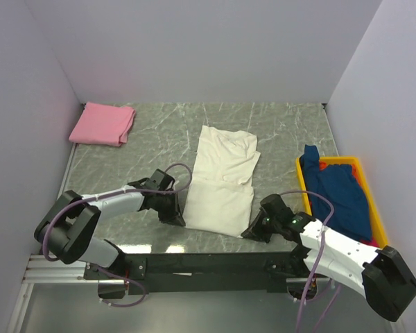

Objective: Fold and stack the t-shirts
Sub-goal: Fold the tshirt

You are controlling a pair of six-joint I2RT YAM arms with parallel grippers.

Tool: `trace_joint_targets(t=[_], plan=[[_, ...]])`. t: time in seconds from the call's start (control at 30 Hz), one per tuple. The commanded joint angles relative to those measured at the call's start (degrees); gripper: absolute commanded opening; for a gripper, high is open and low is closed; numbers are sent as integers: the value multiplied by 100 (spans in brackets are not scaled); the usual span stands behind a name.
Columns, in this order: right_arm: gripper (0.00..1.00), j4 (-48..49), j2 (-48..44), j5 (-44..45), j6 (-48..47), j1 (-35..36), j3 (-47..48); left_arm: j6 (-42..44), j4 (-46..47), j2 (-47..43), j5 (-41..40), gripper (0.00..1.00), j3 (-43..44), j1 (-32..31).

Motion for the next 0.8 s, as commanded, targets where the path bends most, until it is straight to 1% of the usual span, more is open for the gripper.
trace_joint_targets(t=[0.0, 0.13, 0.23, 0.27, 0.3, 0.37, 0.4, 0.43, 0.47, 0.5, 0.53, 0.6, 0.67, 0.73, 0.77], plan=[[0, -435, 99, 620, -288, 34, 102, 183, -147, -6, -204, 1, 221, -23], [0, -936, -103, 480, -745, 112, 419, -53, -297, -444, -187, 1, -15, -128], [0, -1252, -226, 313, -781, 411, 393, -377, -420, -804, -204, 1, -253, -506], [0, -1332, -331, 313, -746, 664, 402, -466, -472, -884, -230, 1, -288, -768], [0, -1420, -393, 330, -702, 832, 410, -571, -507, -963, -248, 1, -341, -901], [0, -1753, -603, 435, -614, 1079, 612, -792, -665, -1236, -327, 1, -359, -1182], [0, -1920, -657, 645, -649, 1080, 717, -827, -744, -1324, -362, 1, -298, -1192], [0, -2244, -701, 777, -762, 1080, 1040, -792, -910, -1455, -389, 1, -210, -1184], [0, -2403, -693, 970, -816, 1071, 1243, -723, -1016, -1474, -580, 1, -87, -1175], [0, -2701, -658, 1172, -886, 1045, 1454, -661, -1105, -1483, -652, 1, 253, -1157], [0, -2808, -605, 1505, -1035, 1027, 1900, -521, -1210, -1439, -722, 1, 439, -1114], [0, -3010, -377, 1744, -1211, 888, 2333, -388, -1386, -1430, -767, 1, 965, -912], [0, -3196, -175, 2017, -1474, 755, 2878, -204, -1509, -1378, -767, 1, 1292, -657], [0, -3223, -78, 2062, -1842, 308, 3256, 15, -1615, -1238, -758, 1, 1767, -473], [0, -3162, -8, 1905, -1984, 89, 3337, 86, -1633, -1184, -758, 1, 1899, -341]])
